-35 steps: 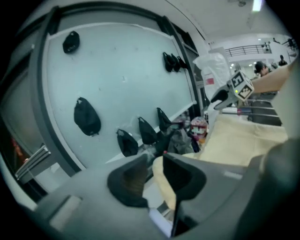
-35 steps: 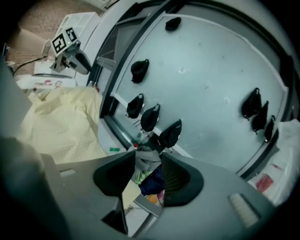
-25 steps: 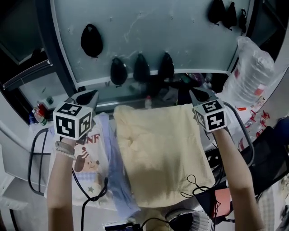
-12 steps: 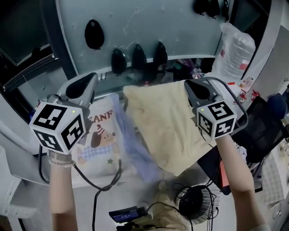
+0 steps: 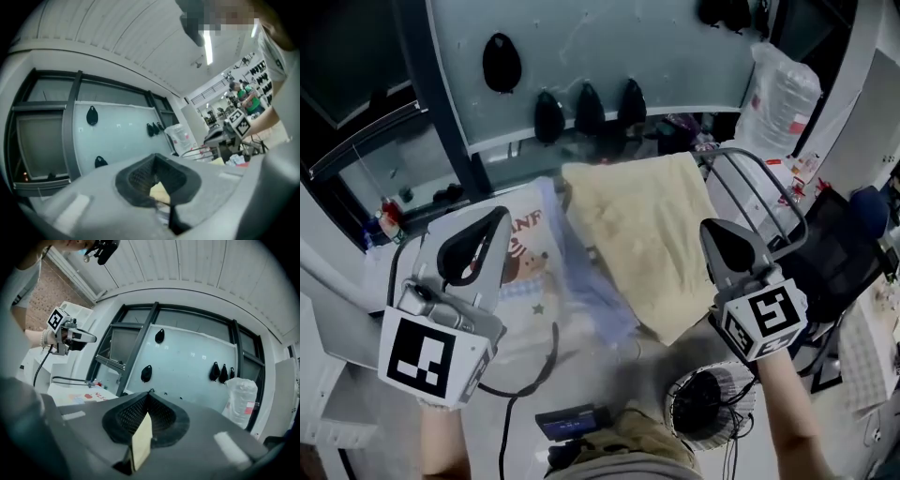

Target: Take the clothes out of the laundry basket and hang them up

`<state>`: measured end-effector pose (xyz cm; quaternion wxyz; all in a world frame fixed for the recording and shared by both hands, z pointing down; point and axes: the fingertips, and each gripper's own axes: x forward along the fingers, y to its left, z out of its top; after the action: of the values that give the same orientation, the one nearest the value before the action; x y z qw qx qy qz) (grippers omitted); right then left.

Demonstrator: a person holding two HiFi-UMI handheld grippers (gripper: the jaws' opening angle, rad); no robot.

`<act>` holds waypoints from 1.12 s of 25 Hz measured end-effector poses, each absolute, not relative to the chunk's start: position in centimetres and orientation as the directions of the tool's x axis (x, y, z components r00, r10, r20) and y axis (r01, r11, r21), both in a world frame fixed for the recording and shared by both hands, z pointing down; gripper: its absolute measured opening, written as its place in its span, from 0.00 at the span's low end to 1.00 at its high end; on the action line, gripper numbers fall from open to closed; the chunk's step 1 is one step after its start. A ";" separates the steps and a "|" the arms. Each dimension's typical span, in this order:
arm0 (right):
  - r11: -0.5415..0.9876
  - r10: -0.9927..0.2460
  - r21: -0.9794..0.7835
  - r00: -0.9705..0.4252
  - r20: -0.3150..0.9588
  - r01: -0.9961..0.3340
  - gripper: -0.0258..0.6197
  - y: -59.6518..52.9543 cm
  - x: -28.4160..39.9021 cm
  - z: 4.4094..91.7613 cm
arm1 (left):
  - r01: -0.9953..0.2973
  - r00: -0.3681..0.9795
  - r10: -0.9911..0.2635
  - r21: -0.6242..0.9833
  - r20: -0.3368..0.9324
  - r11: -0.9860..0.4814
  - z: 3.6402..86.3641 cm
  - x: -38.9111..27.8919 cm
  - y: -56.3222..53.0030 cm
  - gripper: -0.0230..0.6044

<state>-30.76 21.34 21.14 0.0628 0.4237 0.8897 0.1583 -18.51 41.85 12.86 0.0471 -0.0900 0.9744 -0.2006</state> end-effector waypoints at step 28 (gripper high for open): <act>0.562 0.789 0.237 -0.600 0.136 0.793 0.05 17.3 -23.7 30.2 | -0.168 -0.971 -0.128 -0.198 0.201 0.966 30.3 -11.8 38.5 0.03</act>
<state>-23.75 17.32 30.25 -0.0074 0.4473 0.8837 0.1377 -11.79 38.52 30.27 -0.0937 -0.0751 0.9869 -0.1074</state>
